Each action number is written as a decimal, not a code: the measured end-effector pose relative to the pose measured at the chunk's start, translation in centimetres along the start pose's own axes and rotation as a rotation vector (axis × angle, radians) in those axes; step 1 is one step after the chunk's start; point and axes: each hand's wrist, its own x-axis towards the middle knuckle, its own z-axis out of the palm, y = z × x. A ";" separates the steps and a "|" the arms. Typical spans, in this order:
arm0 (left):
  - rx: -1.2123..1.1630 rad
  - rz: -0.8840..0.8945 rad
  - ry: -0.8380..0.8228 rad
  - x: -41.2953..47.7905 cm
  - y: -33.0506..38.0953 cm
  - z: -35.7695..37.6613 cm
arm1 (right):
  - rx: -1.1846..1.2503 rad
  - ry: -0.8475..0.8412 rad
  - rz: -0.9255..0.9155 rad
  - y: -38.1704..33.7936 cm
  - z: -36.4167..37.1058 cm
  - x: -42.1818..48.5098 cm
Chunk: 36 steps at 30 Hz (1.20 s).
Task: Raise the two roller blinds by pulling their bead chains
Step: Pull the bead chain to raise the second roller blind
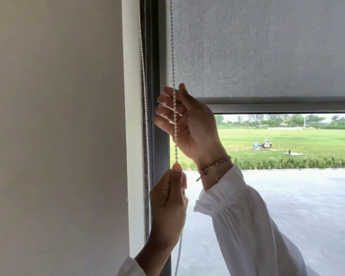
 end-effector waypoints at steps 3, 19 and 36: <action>0.021 -0.018 -0.003 0.9 -0.1 -0.5 | -0.052 0.016 0.010 -0.5 0.4 1.0; 0.130 -0.135 0.022 1.4 -2.8 -2.2 | -0.066 0.259 -0.315 3.9 -0.9 0.7; 0.144 -0.148 -0.009 2.3 -3.8 -1.3 | -0.025 0.261 -0.385 3.2 -1.7 -0.4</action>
